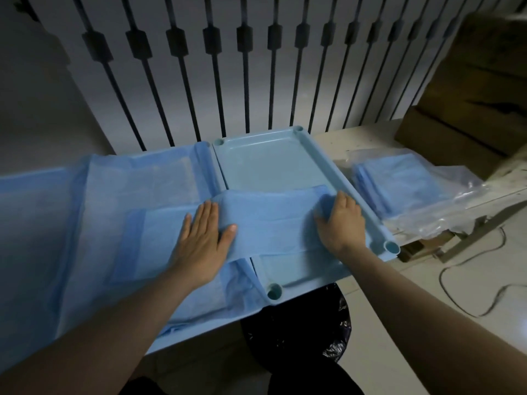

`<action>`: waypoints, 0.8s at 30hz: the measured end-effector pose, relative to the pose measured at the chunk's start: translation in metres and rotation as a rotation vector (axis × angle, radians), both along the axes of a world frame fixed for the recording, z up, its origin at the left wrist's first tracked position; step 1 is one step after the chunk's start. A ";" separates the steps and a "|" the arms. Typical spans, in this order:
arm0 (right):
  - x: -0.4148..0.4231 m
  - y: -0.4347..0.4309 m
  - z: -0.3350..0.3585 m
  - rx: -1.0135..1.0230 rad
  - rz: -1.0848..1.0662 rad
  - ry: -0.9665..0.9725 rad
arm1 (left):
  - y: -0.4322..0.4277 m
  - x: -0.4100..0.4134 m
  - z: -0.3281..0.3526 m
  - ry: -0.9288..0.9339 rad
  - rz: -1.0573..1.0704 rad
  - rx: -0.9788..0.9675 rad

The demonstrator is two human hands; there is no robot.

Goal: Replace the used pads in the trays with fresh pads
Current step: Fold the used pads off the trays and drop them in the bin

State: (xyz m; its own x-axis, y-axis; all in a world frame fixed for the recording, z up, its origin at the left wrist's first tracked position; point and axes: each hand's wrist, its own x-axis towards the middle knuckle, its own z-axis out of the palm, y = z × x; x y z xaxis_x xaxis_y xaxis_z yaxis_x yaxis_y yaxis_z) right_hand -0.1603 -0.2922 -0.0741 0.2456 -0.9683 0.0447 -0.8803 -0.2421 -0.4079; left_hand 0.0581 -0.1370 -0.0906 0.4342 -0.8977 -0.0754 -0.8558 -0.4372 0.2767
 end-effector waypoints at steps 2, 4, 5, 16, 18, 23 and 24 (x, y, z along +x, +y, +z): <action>-0.007 0.003 0.007 0.046 -0.108 0.001 | 0.001 -0.004 0.005 0.013 -0.018 -0.032; -0.016 0.005 0.011 0.141 -0.148 -0.009 | 0.001 -0.014 0.012 -0.066 -0.109 -0.071; -0.020 0.006 0.012 0.195 -0.150 -0.029 | 0.000 -0.020 0.014 -0.091 -0.152 -0.081; -0.023 0.013 0.026 0.552 -0.212 -0.633 | -0.005 -0.042 0.024 -0.067 -0.177 0.060; -0.024 0.012 0.030 0.529 -0.242 -0.835 | -0.006 -0.044 0.028 -0.091 -0.173 0.084; -0.047 -0.005 0.043 0.284 -0.281 -0.876 | -0.029 -0.070 0.039 -0.165 -0.245 0.071; -0.052 -0.005 0.045 0.233 -0.271 -0.815 | -0.037 -0.079 0.039 -0.165 -0.266 0.070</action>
State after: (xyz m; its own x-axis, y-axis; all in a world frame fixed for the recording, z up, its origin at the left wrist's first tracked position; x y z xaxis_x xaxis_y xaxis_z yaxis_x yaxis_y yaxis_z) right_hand -0.2120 -0.2974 -0.0293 -0.0151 -0.9949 -0.0997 -0.3102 0.0994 -0.9454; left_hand -0.0206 -0.1739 -0.0515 0.1967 -0.9764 -0.0894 -0.9734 -0.2054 0.1018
